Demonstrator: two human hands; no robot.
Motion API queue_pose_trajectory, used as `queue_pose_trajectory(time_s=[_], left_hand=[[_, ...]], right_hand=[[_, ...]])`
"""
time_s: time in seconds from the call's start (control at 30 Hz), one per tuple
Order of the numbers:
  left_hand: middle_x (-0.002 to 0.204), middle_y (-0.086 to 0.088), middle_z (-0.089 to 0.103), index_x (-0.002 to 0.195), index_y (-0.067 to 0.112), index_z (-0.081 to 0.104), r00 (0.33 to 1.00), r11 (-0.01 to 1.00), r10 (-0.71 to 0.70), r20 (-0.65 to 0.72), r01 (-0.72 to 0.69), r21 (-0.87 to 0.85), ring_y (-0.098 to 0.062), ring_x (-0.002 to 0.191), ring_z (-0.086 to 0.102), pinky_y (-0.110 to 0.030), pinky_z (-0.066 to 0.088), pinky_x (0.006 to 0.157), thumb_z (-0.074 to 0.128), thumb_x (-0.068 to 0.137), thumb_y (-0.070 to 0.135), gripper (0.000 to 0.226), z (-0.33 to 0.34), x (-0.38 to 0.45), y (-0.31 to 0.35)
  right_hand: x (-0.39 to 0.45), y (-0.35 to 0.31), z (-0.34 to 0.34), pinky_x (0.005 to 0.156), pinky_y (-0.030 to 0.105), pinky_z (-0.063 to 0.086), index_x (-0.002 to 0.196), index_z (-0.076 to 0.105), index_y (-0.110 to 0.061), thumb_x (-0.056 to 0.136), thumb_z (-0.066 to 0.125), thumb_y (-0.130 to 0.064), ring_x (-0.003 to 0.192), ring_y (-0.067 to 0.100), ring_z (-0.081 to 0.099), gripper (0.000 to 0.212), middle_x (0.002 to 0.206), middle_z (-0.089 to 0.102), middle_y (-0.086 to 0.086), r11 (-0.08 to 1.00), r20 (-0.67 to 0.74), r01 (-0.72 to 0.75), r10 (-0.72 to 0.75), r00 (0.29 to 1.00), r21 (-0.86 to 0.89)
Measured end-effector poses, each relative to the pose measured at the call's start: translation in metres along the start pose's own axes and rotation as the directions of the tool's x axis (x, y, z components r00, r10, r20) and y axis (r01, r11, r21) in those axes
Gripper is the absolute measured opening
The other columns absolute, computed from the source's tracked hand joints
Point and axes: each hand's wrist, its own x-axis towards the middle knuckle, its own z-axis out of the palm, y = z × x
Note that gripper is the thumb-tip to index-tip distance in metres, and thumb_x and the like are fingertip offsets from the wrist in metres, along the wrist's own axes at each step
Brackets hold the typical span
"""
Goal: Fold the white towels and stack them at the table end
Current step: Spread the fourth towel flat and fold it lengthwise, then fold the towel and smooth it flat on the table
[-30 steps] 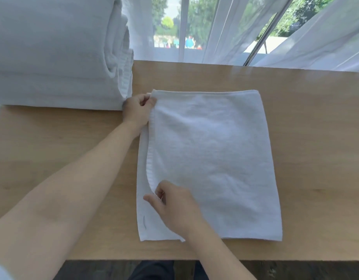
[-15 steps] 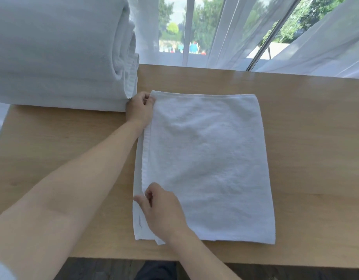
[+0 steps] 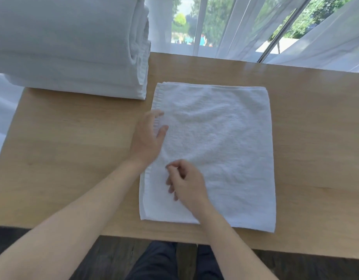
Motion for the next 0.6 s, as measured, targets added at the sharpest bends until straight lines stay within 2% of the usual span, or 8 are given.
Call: queue_pose_trajectory(time_s=[0.1,0.17,0.2,0.27,0.33,0.43,0.53,0.6], left_hand=[[0.151,-0.003,0.047,0.143,0.014,0.049,0.97,0.976,0.103,0.22,-0.141,0.165,-0.018,0.141,0.039,-0.035,0.031,0.118,0.053,0.101,0.024,0.044,0.015,-0.071,0.001],[0.163,-0.004,0.031,0.153,0.012,0.037,0.948,0.906,0.101,0.302,-0.213,0.366,-0.022,0.152,0.025,-0.039,0.022,0.123,0.041,0.103,0.035,0.056,0.027,-0.112,-0.003],[0.165,-0.005,0.023,0.157,0.012,0.03,0.946,0.858,0.09,0.311,-0.232,0.459,-0.023,0.154,0.019,-0.042,0.019,0.124,0.033,0.104,0.038,0.059,0.03,-0.127,-0.006],[0.166,-0.005,0.019,0.158,0.012,0.026,0.95,0.786,0.078,0.301,-0.245,0.568,-0.027,0.154,0.017,-0.048,0.021,0.123,0.025,0.106,0.037,0.058,0.03,-0.144,-0.013],[0.166,-0.006,0.021,0.157,0.012,0.027,0.952,0.76,0.098,0.289,-0.258,0.596,-0.029,0.153,0.019,-0.05,0.025,0.122,0.022,0.107,0.036,0.056,0.028,-0.147,-0.019],[0.167,-0.003,0.018,0.159,0.016,0.023,0.931,0.717,0.1,0.352,-0.313,0.623,-0.027,0.153,0.016,-0.05,0.025,0.122,0.017,0.107,0.035,0.056,0.024,-0.129,-0.02],[0.168,0.003,-0.005,0.158,0.029,-0.006,0.9,0.634,0.083,0.428,-0.379,0.675,-0.026,0.154,-0.008,-0.049,-0.001,0.124,0.002,0.105,0.038,0.055,0.02,-0.086,-0.019],[0.166,0.002,-0.023,0.154,0.031,-0.024,0.917,0.529,0.038,0.396,-0.355,0.771,-0.029,0.151,-0.025,-0.048,-0.024,0.116,0.002,0.106,0.035,0.055,0.023,-0.047,-0.016]], right_hand=[[0.011,0.002,-0.038,0.06,0.014,0.044,0.091,0.062,-0.036,0.096,0.057,-0.017,0.065,0.006,0.059,0.02,0.07,0.064,-0.011,0.93,-0.239,0.212,-0.289,0.927,-0.301],[0.018,0.01,-0.064,0.08,0.02,0.045,0.1,0.068,-0.025,0.093,0.061,-0.008,0.086,0.007,0.057,0.02,0.091,0.063,-0.013,0.75,-0.24,0.286,-0.507,0.828,-0.597],[0.021,0.016,-0.075,0.091,0.028,0.043,0.107,0.07,-0.019,0.092,0.063,-0.007,0.1,0.017,0.057,0.021,0.106,0.064,-0.005,0.642,-0.186,0.291,-0.568,0.802,-0.709],[0.026,0.029,-0.093,0.106,0.042,0.034,0.127,0.065,-0.018,0.095,0.063,-0.016,0.126,0.031,0.049,0.032,0.135,0.056,0.007,0.489,-0.033,0.282,-0.541,0.84,-0.826],[0.025,0.04,-0.109,0.113,0.04,0.024,0.146,0.048,-0.028,0.103,0.048,-0.032,0.144,0.025,0.03,0.043,0.157,0.039,0.001,0.415,0.072,0.269,-0.432,0.899,-0.869],[0.016,0.052,-0.124,0.115,0.034,0.017,0.156,0.025,-0.04,0.105,0.026,-0.045,0.15,0.015,0.015,0.051,0.165,0.021,-0.009,0.37,0.091,0.237,-0.371,0.924,-0.898],[0.003,0.058,-0.127,0.114,0.039,0.02,0.157,0.016,-0.042,0.104,0.019,-0.049,0.144,0.018,0.018,0.053,0.164,0.02,-0.008,0.385,-0.042,0.096,-0.335,0.941,-0.918],[-0.003,0.061,-0.121,0.114,0.042,0.021,0.157,0.017,-0.041,0.103,0.023,-0.05,0.138,0.019,0.022,0.054,0.163,0.021,-0.006,0.428,-0.141,0.001,-0.298,0.944,-0.904]])
